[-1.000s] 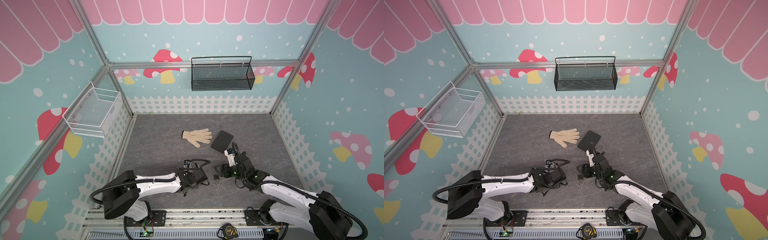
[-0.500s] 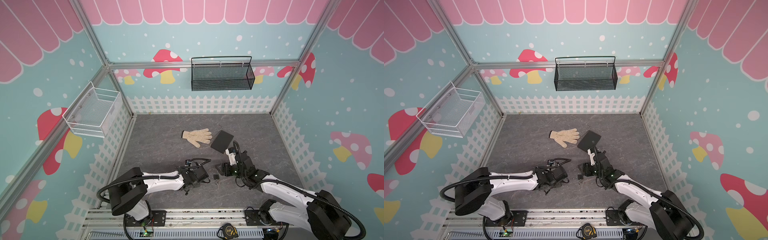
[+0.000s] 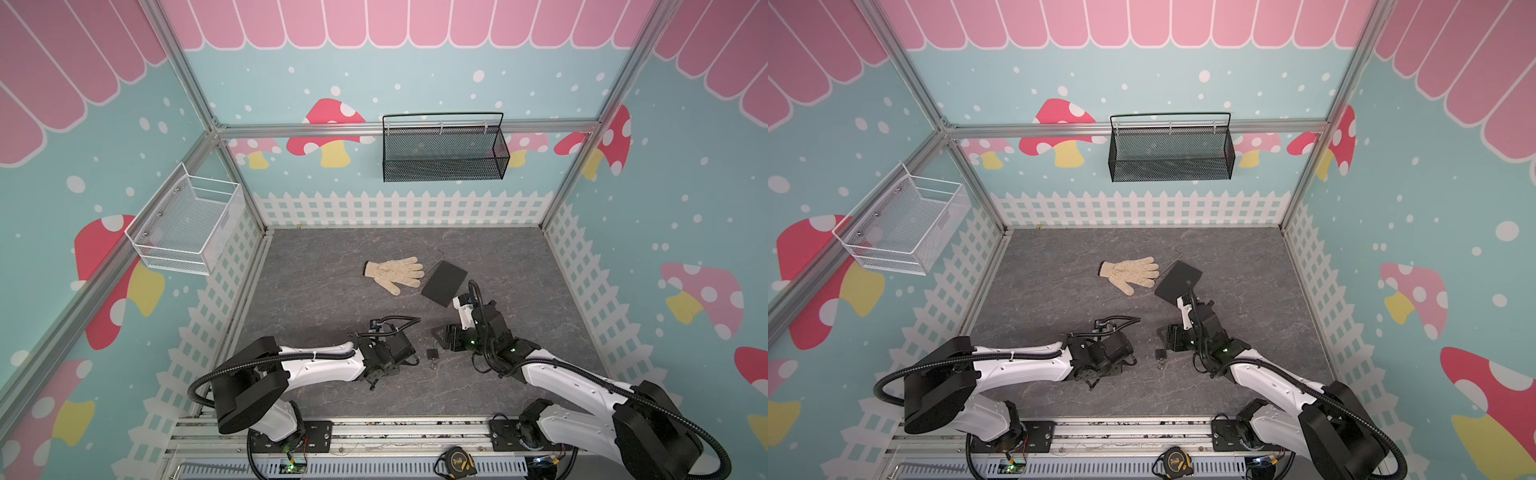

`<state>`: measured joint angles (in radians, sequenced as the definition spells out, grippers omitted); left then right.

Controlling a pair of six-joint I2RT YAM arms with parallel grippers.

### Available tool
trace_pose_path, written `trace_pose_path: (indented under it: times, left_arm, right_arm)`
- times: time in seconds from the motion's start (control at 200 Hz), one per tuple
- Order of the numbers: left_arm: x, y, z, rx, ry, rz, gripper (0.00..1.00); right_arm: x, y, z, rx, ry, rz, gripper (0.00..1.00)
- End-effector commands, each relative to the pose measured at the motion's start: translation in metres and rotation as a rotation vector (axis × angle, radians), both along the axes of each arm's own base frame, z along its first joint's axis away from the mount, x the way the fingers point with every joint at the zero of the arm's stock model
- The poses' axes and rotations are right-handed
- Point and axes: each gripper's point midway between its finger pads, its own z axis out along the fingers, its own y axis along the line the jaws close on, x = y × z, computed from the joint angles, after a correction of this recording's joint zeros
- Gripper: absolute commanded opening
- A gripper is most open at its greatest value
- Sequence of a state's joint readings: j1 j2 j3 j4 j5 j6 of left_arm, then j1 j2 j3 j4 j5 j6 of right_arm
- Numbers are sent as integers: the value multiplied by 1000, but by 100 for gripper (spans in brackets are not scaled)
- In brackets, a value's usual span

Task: Unlock with the key

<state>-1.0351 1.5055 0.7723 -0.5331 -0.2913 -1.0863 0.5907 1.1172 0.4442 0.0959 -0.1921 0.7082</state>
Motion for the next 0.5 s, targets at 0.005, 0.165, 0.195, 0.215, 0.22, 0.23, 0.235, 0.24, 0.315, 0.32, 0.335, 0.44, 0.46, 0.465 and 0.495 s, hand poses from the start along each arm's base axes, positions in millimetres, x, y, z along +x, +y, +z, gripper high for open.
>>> trace_pose_path:
  times: [0.005,0.165,0.195,0.215,0.22,0.23,0.235,0.24,0.315,0.32,0.335,0.44,0.46,0.465,0.495]
  left_arm:
    - [8,14,22,-6,-56,30,52]
    - [31,46,66,-1,-173,81,65]
    - [37,55,77,4,-204,93,71]
    - [42,62,86,12,-232,108,74]
    - [43,64,87,16,-237,113,76]
    - [45,68,91,18,-247,120,77]
    - [45,70,93,21,-253,121,79]
    - [47,72,95,22,-257,127,80]
    - [64,105,120,39,-320,195,94]
    - [65,108,121,41,-325,200,95]
    - [69,115,126,48,-340,212,97]
    - [91,182,155,163,-468,375,100]
    - [94,195,158,185,-486,413,100]
    - [95,197,159,189,-491,414,100]
    - [100,211,161,206,-510,442,100]
  right_arm:
    - [7,-6,13,-2,-48,-27,72]
    - [27,-25,43,-66,-145,-108,78]
    - [33,-33,51,-85,-168,-140,80]
    - [37,-38,56,-98,-186,-161,82]
    - [38,-39,57,-101,-189,-167,83]
    - [40,-42,60,-107,-199,-179,84]
    - [40,-43,61,-111,-202,-185,85]
    - [42,-45,62,-115,-207,-192,85]
    - [58,-72,78,-178,-259,-308,94]
    - [59,-74,79,-184,-263,-315,95]
    - [62,-80,83,-201,-273,-338,96]
    - [84,-131,98,-338,-334,-535,98]
    - [87,-142,98,-367,-340,-576,98]
    - [88,-145,99,-373,-341,-589,98]
    - [93,-162,99,-416,-344,-649,98]
